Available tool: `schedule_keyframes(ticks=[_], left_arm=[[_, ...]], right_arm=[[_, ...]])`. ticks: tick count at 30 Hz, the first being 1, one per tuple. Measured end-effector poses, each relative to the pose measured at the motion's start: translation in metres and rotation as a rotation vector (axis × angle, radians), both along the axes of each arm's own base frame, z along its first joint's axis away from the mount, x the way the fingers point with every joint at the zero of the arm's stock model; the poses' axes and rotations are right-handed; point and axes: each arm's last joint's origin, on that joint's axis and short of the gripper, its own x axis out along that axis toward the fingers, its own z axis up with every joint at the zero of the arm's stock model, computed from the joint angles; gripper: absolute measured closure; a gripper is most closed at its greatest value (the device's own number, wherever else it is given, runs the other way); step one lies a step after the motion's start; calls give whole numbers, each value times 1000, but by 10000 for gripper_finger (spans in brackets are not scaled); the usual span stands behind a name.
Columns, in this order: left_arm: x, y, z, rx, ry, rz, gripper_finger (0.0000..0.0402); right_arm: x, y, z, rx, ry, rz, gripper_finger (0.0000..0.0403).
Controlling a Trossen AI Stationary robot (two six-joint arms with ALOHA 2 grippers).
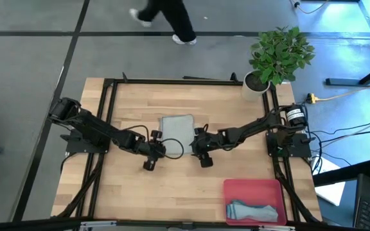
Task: Roll microfiber towels into tight, uniform cylinder then place into a basket
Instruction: Roll the gray towel
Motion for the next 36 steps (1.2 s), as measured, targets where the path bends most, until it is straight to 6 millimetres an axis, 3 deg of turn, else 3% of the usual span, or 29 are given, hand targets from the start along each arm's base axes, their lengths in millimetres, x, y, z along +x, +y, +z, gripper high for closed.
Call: schedule_keyframes(ticks=[15,29,36], left_arm=[[1,-1,1,-15,-12,0,286],[1,-1,1,-17,-11,2,286],[1,-1,0,-30,-12,23,286]], right_arm=[[-15,-11,-17,-13,-45,-11,182],[-13,-11,-29,-20,-42,-24,183],[-11,-10,-29,-13,-56,-24,231]])
